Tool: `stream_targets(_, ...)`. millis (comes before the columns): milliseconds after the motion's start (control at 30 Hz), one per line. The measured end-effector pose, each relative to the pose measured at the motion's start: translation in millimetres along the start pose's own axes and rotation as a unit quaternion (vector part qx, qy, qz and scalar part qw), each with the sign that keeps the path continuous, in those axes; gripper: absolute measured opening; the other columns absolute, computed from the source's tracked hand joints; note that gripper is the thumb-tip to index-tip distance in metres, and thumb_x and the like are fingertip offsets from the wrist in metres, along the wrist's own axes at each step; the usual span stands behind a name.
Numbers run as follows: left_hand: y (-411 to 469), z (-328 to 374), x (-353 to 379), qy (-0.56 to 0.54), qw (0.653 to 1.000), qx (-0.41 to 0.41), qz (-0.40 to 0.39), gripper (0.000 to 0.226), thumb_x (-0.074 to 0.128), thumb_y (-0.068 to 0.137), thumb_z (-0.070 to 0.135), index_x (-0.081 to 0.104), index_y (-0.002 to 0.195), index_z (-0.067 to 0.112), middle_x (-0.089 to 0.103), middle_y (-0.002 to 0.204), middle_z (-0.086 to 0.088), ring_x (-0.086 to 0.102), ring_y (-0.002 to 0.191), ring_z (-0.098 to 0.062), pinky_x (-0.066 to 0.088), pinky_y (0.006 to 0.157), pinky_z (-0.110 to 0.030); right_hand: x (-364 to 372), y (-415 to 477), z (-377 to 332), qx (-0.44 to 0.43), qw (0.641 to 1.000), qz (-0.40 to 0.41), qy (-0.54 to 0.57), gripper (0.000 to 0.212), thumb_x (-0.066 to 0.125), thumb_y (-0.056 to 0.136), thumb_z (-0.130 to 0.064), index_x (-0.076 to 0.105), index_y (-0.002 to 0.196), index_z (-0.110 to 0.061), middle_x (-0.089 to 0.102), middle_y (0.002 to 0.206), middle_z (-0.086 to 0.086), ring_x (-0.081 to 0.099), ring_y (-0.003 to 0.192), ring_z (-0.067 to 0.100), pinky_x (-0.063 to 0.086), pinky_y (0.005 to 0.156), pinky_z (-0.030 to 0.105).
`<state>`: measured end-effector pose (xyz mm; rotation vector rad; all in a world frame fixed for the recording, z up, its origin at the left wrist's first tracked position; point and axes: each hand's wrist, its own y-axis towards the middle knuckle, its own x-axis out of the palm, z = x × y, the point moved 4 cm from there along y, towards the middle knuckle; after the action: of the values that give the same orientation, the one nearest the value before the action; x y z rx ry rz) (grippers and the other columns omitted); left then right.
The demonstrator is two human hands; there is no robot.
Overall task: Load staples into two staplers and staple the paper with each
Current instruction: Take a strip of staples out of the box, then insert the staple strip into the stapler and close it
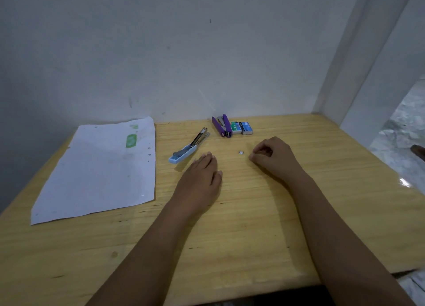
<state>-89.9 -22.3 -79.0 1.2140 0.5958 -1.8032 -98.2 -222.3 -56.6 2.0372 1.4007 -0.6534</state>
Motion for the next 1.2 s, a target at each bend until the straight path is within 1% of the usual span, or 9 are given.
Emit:
stream_targets(100, -4, 3, -7, -0.075, 0.996, -0.019, 0.041, 0.039, 0.038, 0.098, 0.029, 0.048, 0.132, 0.013, 0.032, 0.153, 0.000, 0.024, 0.142, -0.012, 0.028, 0.113, -0.030, 0, 0, 1, -0.006, 1.000, 0.019, -0.008, 0.007, 0.070, 0.081, -0.021, 0.065, 0.084, -0.017, 0.055, 0.097, 0.001, 0.047, 0.079, 0.005, 0.037, 0.064, 0.012)
stream_targets(200, -4, 11, -24, -0.164, 0.978, -0.050, 0.117, 0.030, 0.046, 0.095, 0.023, 0.056, 0.122, 0.016, 0.051, 0.135, 0.002, 0.048, 0.119, -0.011, 0.041, 0.093, -0.025, 0, 0, 2, -0.014, 1.000, 0.028, -0.007, 0.005, 0.069, 0.082, -0.020, 0.065, 0.084, -0.017, 0.056, 0.096, 0.000, 0.047, 0.075, 0.004, 0.036, 0.063, 0.011)
stream_targets(333, 19, 16, -55, -0.084, 0.971, -0.054, 0.215, 0.030, 0.049, 0.092, 0.020, 0.059, 0.118, 0.010, 0.057, 0.123, -0.004, 0.051, 0.113, -0.020, 0.042, 0.088, -0.032, -3, -3, 3, -0.017, 0.998, 0.041, 0.049, 0.005, 0.069, 0.083, -0.018, 0.064, 0.084, -0.017, 0.060, 0.095, -0.001, 0.052, 0.077, 0.002, 0.037, 0.064, 0.009)
stream_targets(467, 53, 1, -59, 0.030, 0.976, -0.155, 0.151, 0.030, 0.045, 0.092, 0.019, 0.051, 0.117, 0.003, 0.051, 0.120, -0.013, 0.046, 0.112, -0.028, 0.039, 0.083, -0.035, 0, -5, 3, -0.021, 0.996, 0.036, 0.081, 0.005, 0.069, 0.082, -0.016, 0.065, 0.084, -0.017, 0.064, 0.092, -0.001, 0.056, 0.080, 0.004, 0.038, 0.065, 0.010)
stream_targets(633, 73, -9, -41, 0.111, 0.962, -0.230, 0.097, 0.027, 0.042, 0.093, 0.016, 0.051, 0.117, 0.007, 0.045, 0.124, -0.012, 0.041, 0.116, -0.028, 0.036, 0.093, -0.037, -2, -4, 2, -0.026, 0.995, 0.032, 0.095, 0.005, 0.068, 0.083, -0.016, 0.064, 0.083, -0.018, 0.064, 0.089, -0.004, 0.056, 0.079, 0.002, 0.040, 0.061, 0.006)
stream_targets(800, 80, -4, -42, 0.147, 0.964, -0.187, 0.119, 0.023, 0.038, 0.095, 0.008, 0.054, 0.110, 0.005, 0.055, 0.115, -0.013, 0.050, 0.107, -0.028, 0.041, 0.084, -0.034, -3, -2, 3, -0.036, 0.995, 0.022, 0.089, 0.006, 0.068, 0.083, -0.016, 0.063, 0.083, -0.019, 0.062, 0.087, -0.006, 0.056, 0.078, 0.001, 0.039, 0.062, -0.001)
stream_targets(933, 70, -2, -52, 0.063, 0.977, -0.124, 0.163, 0.018, 0.039, 0.099, 0.018, 0.050, 0.105, 0.005, 0.061, 0.095, -0.012, 0.051, 0.075, -0.023, 0.035, 0.058, -0.029, -5, 0, 2, -0.039, 0.994, 0.025, 0.099, 0.004, 0.068, 0.083, -0.016, 0.064, 0.084, -0.017, 0.063, 0.088, -0.006, 0.057, 0.080, 0.002, 0.040, 0.061, 0.001)
stream_targets(1000, 61, 2, -59, 0.020, 0.979, -0.067, 0.191, 0.023, 0.037, 0.100, 0.025, 0.049, 0.106, 0.006, 0.055, 0.087, -0.009, 0.048, 0.070, -0.020, 0.027, 0.050, -0.027, -5, 1, 1, -0.040, 0.994, 0.024, 0.100, 0.003, 0.068, 0.083, -0.016, 0.065, 0.085, -0.015, 0.063, 0.089, -0.005, 0.057, 0.080, 0.002, 0.041, 0.062, 0.006)
stream_targets(1200, 29, 13, -65, 0.024, 0.970, 0.001, 0.241, 0.030, 0.029, 0.101, 0.029, 0.049, 0.116, 0.012, 0.050, 0.091, -0.003, 0.054, 0.074, -0.025, 0.033, 0.058, -0.031, -2, 0, -3, -0.055, 0.995, 0.009, 0.083, 0.004, 0.066, 0.084, -0.016, 0.065, 0.088, -0.014, 0.064, 0.090, -0.004, 0.057, 0.082, 0.003, 0.040, 0.066, 0.011)
